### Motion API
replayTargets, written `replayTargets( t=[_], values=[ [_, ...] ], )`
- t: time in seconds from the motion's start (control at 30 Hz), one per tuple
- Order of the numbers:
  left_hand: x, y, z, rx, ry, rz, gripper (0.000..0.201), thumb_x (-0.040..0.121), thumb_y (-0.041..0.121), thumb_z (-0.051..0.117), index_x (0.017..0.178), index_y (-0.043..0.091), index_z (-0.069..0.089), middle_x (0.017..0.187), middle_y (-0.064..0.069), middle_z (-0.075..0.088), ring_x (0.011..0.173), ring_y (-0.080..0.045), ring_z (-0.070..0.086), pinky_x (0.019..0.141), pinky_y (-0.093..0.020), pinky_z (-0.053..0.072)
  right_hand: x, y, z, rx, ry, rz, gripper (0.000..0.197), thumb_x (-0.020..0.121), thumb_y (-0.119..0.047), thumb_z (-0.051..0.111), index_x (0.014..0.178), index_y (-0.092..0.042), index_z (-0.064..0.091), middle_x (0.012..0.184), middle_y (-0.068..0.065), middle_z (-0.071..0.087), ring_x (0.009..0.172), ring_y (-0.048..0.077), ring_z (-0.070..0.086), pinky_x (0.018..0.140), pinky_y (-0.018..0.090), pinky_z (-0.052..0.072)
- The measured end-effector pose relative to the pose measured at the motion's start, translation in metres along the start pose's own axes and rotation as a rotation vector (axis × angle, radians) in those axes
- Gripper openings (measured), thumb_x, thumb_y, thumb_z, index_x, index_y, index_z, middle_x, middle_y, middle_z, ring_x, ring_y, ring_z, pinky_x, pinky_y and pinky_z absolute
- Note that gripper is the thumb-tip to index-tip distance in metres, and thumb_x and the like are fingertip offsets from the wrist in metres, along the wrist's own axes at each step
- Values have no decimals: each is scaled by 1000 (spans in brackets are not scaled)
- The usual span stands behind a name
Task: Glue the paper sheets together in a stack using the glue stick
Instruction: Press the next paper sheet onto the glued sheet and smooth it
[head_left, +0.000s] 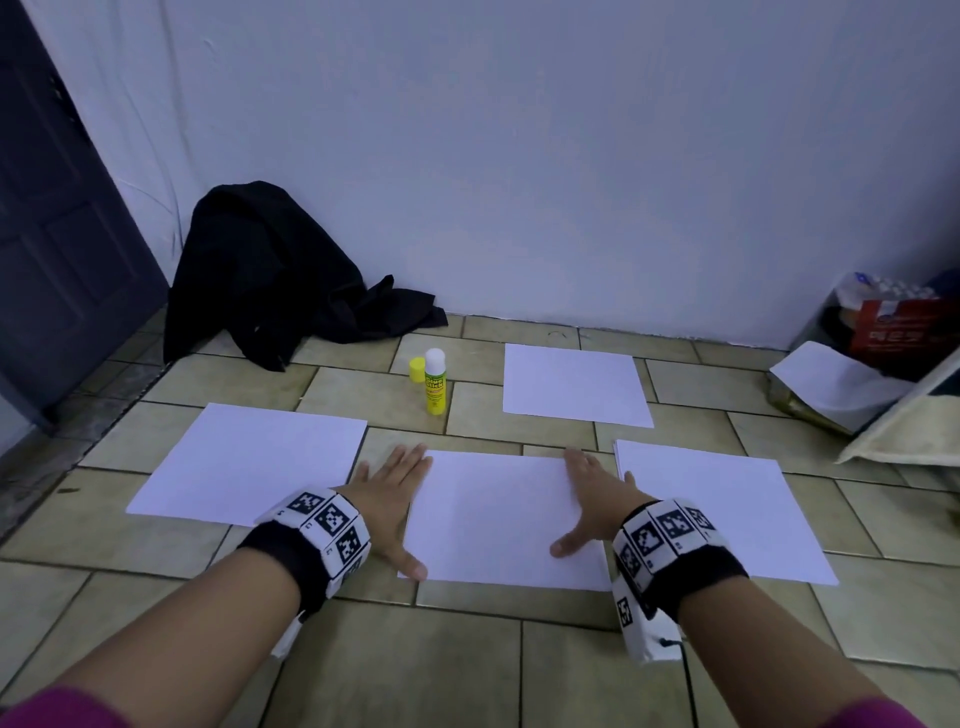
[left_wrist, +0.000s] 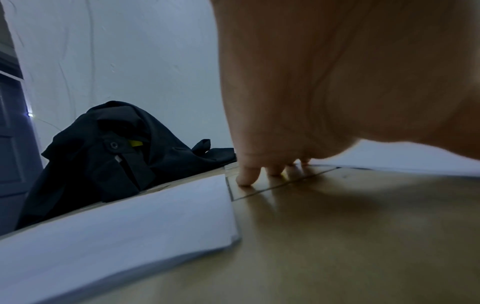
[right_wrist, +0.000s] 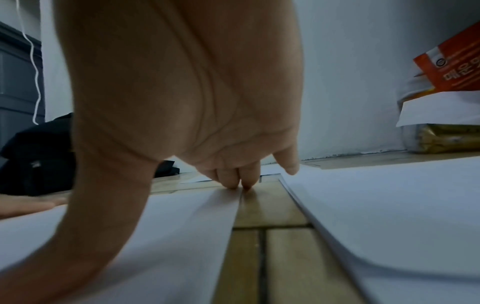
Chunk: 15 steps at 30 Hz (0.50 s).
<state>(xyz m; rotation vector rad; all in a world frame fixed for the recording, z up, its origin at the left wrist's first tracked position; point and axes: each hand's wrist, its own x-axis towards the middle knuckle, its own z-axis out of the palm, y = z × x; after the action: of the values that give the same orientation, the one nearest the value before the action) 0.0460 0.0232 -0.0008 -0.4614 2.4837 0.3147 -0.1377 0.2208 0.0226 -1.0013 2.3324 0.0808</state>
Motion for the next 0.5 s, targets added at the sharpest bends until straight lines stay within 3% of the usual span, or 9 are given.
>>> replayTargets(
  t=[0.13, 0.27, 0.3, 0.37, 0.4, 0.43, 0.5],
  values=[
    [1, 2, 2, 66, -22, -24, 136, 70, 70, 67, 144, 14, -32, 150, 2, -41, 139, -18, -36, 117, -51, -11, -4, -4, 0, 54, 65, 19, 140, 62, -47, 85, 149, -2, -15, 155, 11, 25, 142, 24, 28, 120, 45, 6],
    [3, 3, -2, 102, -69, -38, 139, 67, 75, 65, 143, 14, -34, 149, 1, -42, 138, -20, -36, 117, -53, -10, -8, -3, 1, 46, 118, -11, 135, 60, -51, 84, 151, -3, -4, 136, 7, 50, 131, 24, 41, 120, 42, 10],
    [3, 1, -2, 104, -82, -31, 144, 59, 83, 61, 143, 14, -34, 147, 2, -43, 138, -20, -36, 117, -53, -10, -8, -1, 3, 75, 130, -29, 132, 60, -50, 84, 151, -6, 0, 132, 5, 53, 130, 25, 42, 119, 41, 16],
    [4, -1, -5, 113, -115, -20, 165, 23, 104, 38, 141, 16, -36, 139, 5, -48, 135, -17, -38, 116, -53, -11, -7, 4, 5, 208, 158, -73, 126, 57, -47, 87, 151, -14, 9, 133, 2, 55, 128, 24, 45, 109, 34, 33],
    [4, -2, -6, 109, -121, -20, 168, 14, 105, 30, 141, 16, -36, 135, 7, -48, 134, -16, -38, 116, -53, -11, -8, 7, 5, 308, 167, -90, 124, 56, -44, 88, 151, -17, 13, 135, 0, 54, 126, 21, 47, 103, 31, 38],
    [3, -2, -6, 103, -115, -22, 164, 23, 104, 38, 141, 16, -36, 135, 8, -48, 135, -17, -38, 116, -53, -11, -10, 9, 6, 415, 181, -102, 121, 56, -42, 89, 151, -21, 16, 137, -2, 53, 125, 19, 48, 100, 29, 40],
    [2, -1, -4, 79, -84, -23, 145, 59, 83, 63, 142, 15, -35, 143, 5, -46, 138, -20, -36, 116, -53, -10, -14, 14, 7, 654, 250, -110, 115, 59, -34, 90, 149, -27, 20, 138, -6, 48, 121, 17, 49, 100, 32, 43]
  ],
)
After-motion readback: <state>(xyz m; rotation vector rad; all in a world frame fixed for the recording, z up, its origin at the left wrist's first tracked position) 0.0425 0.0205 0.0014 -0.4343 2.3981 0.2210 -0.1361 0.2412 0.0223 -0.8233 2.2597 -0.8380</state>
